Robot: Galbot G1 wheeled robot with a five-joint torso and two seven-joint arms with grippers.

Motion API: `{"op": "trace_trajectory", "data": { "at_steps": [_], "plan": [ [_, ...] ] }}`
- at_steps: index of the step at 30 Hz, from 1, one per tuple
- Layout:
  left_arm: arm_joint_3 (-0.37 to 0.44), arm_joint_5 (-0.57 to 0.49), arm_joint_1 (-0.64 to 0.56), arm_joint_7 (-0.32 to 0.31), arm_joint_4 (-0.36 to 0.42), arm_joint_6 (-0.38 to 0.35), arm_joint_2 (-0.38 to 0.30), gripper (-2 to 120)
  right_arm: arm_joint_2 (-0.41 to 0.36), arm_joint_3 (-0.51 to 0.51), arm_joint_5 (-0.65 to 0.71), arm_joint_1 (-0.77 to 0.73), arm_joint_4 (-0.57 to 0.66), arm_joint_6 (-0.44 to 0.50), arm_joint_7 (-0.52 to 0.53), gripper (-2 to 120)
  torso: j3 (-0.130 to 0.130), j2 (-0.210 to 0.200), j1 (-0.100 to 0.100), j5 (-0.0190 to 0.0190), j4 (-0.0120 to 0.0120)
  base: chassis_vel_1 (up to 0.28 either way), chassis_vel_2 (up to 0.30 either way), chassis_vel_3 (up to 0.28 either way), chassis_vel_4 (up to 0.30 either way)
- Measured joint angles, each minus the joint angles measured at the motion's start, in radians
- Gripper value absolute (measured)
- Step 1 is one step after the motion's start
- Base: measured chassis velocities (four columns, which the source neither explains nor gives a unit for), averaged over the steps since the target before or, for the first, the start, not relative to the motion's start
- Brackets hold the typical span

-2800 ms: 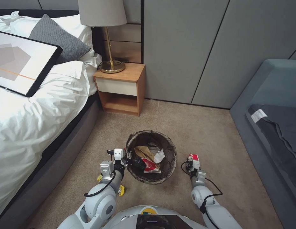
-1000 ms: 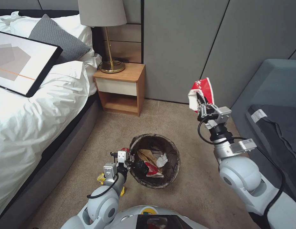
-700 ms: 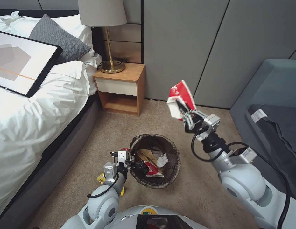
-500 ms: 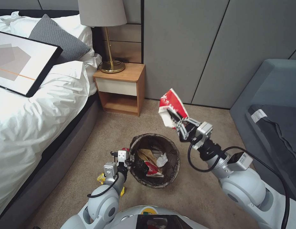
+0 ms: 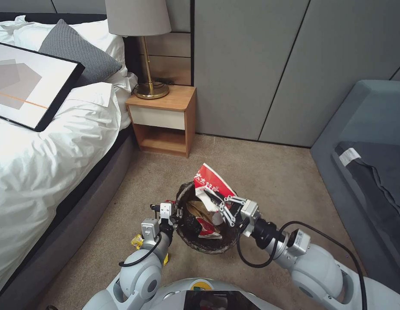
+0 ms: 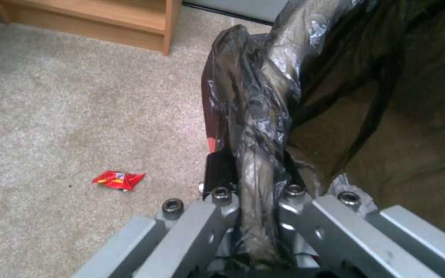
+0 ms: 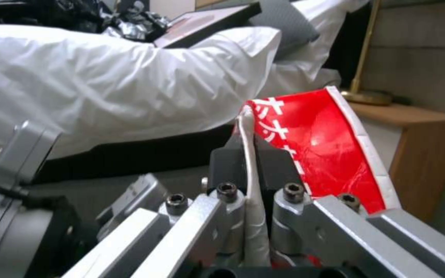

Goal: Pick up the trash bin, then pick up the garbage from the floor and place it into the trash bin.

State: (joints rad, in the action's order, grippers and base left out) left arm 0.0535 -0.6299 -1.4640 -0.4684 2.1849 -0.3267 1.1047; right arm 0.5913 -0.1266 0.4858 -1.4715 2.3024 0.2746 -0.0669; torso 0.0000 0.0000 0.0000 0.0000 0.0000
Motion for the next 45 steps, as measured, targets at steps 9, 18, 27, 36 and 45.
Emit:
{"op": "trace_trajectory", "data": {
  "at_steps": [9,18,27,36,45],
  "plan": [
    [0.008,-0.006,0.000,-0.001,0.007,0.000,-0.004,2,0.039,0.115,-0.011,0.074,-0.078,0.004,0.004,0,0.000,0.000,0.000,0.0000,0.0001,0.000,0.000,0.000,0.000],
    [0.010,-0.010,0.001,-0.001,0.010,0.000,-0.005,2,0.057,0.150,-0.018,0.093,-0.105,0.004,0.006,0,0.000,0.000,0.000,0.0000,0.0000,0.000,0.000,0.000,0.000],
    [0.015,-0.013,0.000,-0.002,0.013,0.000,-0.006,2,0.103,0.235,-0.057,0.139,-0.193,0.012,0.031,24,0.000,0.000,0.000,-0.0002,0.0000,0.000,0.000,0.000,0.000],
    [0.016,-0.015,0.001,-0.002,0.014,0.002,-0.005,2,0.111,0.252,-0.077,0.160,-0.230,0.012,0.054,52,0.000,0.000,0.000,0.0000,0.0000,0.000,0.000,0.000,0.000],
    [0.016,-0.019,0.006,-0.002,0.007,0.004,-0.001,2,0.109,0.232,-0.082,0.143,-0.226,0.011,0.070,89,0.000,0.000,0.000,0.0000,0.0000,0.000,0.000,0.000,0.000]
  ]
}}
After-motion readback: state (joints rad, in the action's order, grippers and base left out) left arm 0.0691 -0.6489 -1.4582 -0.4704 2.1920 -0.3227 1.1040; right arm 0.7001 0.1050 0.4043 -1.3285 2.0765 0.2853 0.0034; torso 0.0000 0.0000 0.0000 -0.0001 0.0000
